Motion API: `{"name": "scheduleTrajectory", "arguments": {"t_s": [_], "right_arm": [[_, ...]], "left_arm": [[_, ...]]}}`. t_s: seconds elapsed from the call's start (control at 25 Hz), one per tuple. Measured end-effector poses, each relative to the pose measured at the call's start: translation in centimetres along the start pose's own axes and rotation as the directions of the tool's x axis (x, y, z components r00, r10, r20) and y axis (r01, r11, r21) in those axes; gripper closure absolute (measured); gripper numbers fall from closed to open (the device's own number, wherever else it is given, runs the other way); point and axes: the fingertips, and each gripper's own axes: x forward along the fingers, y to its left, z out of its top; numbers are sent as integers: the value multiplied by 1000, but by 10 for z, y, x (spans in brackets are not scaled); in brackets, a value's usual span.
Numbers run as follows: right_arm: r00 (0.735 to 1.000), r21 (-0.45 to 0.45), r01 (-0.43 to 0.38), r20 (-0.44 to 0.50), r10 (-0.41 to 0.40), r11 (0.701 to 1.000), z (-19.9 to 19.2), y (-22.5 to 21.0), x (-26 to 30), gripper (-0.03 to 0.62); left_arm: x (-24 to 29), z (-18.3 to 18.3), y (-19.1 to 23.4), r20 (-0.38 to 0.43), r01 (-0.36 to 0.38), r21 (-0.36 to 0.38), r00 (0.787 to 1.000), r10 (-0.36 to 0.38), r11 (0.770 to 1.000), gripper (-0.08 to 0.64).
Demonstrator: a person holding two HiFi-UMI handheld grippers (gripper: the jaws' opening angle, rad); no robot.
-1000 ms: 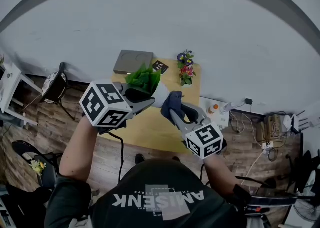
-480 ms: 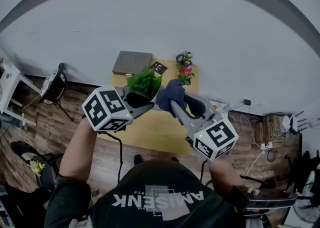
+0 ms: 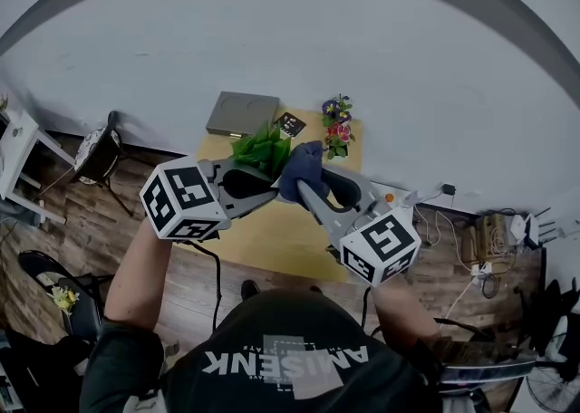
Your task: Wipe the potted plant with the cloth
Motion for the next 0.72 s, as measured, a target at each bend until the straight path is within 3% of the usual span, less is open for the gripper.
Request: {"name": "scheduleTrajectory", "arguments": {"t_s": [0.72], "right_arm": [[989, 111, 73, -139, -58, 991, -79, -27, -12, 482]], "left_arm": [[3, 1, 0, -5, 18, 76, 1000, -17, 997, 549]]}}
